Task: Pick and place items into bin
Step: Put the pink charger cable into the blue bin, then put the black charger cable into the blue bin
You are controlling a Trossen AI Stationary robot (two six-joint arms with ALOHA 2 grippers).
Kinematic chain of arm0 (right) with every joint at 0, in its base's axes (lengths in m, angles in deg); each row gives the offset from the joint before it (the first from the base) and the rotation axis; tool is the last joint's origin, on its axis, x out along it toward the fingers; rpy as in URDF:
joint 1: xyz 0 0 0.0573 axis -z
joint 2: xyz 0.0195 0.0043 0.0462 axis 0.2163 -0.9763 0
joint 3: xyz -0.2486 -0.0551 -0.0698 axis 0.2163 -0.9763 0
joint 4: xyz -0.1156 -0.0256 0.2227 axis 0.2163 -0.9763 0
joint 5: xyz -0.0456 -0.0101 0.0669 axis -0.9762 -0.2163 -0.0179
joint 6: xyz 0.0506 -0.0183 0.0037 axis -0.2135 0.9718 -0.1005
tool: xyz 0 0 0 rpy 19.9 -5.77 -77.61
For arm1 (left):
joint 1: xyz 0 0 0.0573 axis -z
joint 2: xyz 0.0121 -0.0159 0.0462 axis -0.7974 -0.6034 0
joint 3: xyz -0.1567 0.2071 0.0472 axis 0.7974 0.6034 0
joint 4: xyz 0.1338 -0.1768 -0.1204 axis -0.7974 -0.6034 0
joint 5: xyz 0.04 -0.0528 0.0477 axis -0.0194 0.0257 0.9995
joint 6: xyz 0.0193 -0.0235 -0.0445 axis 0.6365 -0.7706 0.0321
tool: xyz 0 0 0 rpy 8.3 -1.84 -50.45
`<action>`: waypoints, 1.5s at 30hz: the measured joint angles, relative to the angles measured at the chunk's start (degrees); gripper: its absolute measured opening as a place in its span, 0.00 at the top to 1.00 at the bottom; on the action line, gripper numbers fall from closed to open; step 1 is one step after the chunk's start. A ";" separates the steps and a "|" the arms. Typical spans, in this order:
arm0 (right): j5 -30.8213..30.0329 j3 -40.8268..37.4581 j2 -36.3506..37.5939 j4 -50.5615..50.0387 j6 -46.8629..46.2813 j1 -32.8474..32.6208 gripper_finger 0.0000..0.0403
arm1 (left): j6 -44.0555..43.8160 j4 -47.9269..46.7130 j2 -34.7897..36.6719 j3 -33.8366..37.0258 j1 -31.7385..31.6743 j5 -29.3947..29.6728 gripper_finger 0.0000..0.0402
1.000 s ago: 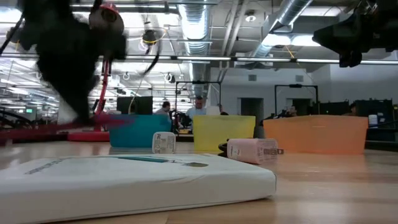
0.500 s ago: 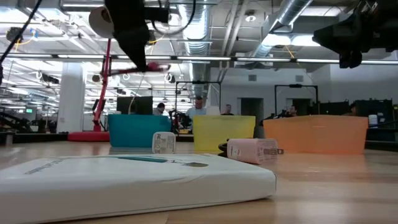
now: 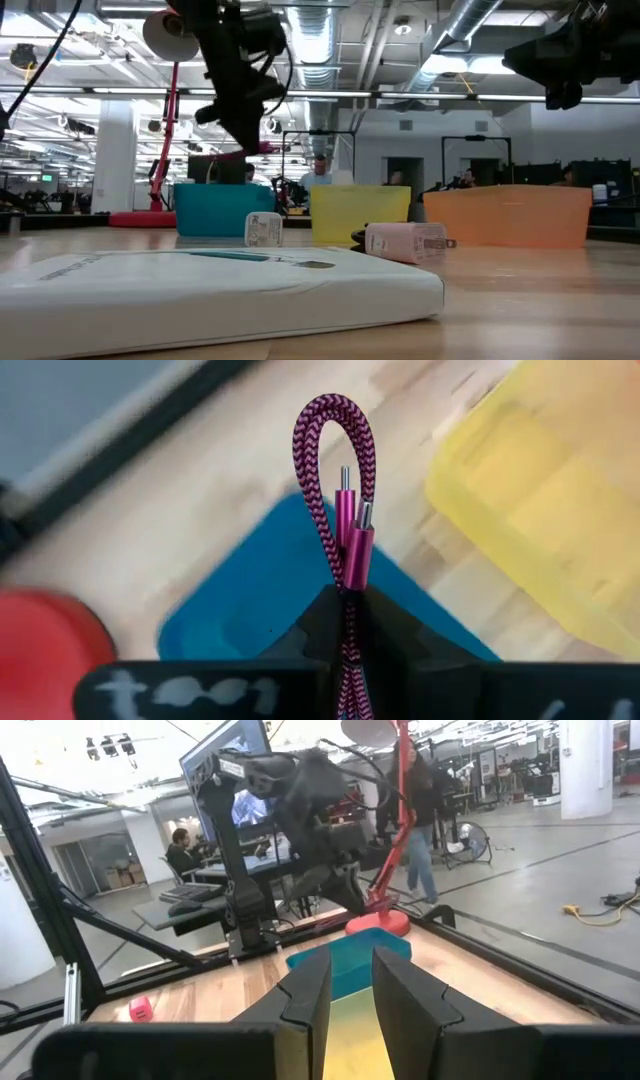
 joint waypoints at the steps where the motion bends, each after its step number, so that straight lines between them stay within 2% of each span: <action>1: 0.00 0.00 0.00 0.00 0.02 0.00 0.83 | -0.72 0.22 -0.37 0.72 0.00 -0.67 0.98; 6: -0.04 0.00 0.00 0.02 2.30 0.00 0.83 | -1.86 0.61 -4.53 4.15 2.28 0.32 0.98; 13: -0.12 0.00 0.00 -0.01 2.46 0.00 0.83 | -2.36 6.13 -10.47 4.38 3.81 0.20 0.96; 21: 0.00 0.00 0.02 0.00 2.01 0.00 0.83 | -4.72 6.18 -17.01 4.33 3.27 0.05 0.96; 28: 0.00 0.00 0.02 0.00 2.01 0.00 0.83 | -4.12 6.29 -17.49 4.14 3.34 -0.50 0.95; 37: 0.00 0.00 0.02 0.00 2.01 -0.02 0.83 | -2.09 4.66 -15.70 4.34 3.54 -0.39 0.78; 40: 0.00 0.00 0.02 0.00 2.01 0.00 0.83 | 1.18 3.12 -15.70 3.57 3.60 -0.45 0.72; 45: 0.00 0.00 0.00 0.15 2.01 0.00 0.83 | 2.36 -2.31 -15.70 -0.01 3.62 -2.31 0.69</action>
